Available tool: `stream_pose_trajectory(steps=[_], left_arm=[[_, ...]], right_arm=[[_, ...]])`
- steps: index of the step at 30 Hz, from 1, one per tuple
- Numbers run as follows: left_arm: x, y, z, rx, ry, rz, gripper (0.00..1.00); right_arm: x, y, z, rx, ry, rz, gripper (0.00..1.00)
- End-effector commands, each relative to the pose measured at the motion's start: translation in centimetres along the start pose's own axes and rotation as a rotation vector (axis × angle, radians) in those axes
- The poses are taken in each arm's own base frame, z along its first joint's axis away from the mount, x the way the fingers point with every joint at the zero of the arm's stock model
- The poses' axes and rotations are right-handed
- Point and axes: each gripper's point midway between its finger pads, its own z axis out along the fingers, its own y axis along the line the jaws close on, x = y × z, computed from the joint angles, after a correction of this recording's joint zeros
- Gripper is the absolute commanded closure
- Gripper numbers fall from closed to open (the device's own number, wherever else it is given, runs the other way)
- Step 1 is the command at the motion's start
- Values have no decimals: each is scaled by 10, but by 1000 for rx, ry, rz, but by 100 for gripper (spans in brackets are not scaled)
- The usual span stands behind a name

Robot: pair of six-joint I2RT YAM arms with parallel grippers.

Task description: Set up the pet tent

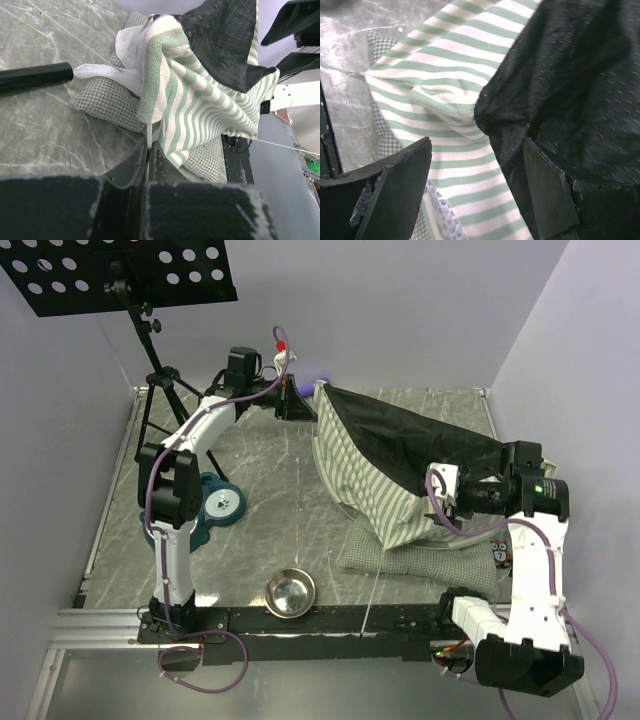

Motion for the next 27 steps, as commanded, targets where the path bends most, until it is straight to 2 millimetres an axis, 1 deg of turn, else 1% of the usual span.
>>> stream_pose_trajectory(steps=[1,4,7,9,11,14,16,19,22,23,24,25,26,27], left_arm=[[-20,-4,3,43,-31,103,99],[-21,-4,4,47,-38,102,99],[-23,-2,4,44,-45,99,99],[-23,0,5,37,-47,100,99],[-23,2,5,31,-48,97,99],[-21,6,6,16,-50,79,99],[-22,8,6,3,-53,71,99],[-20,7,6,-12,-52,60,99],[-19,4,2,-52,-54,60,94],[-18,3,0,-62,-50,64,88],[-16,1,-3,-76,-46,60,76],[-17,-2,-6,-91,-45,66,66],[-12,-2,-13,-103,-44,48,56],[-10,-7,-18,-111,-51,45,35]], right_arm=[[-3,31,14,-152,-89,60,20],[2,26,24,-176,-113,87,22],[1,28,35,-223,-142,112,31],[0,33,40,-254,-153,135,35],[-1,33,45,-257,-170,151,41],[-16,27,48,-249,-210,160,54],[-26,24,47,-248,-233,168,65],[-42,18,41,-243,-266,185,99],[-55,12,36,-228,-295,240,100],[-58,8,35,-218,-302,256,100],[-62,5,35,-215,-312,283,100],[-65,2,33,-212,-321,300,100],[-68,0,32,-215,-326,325,100],[-72,-2,31,-215,-330,345,100]])
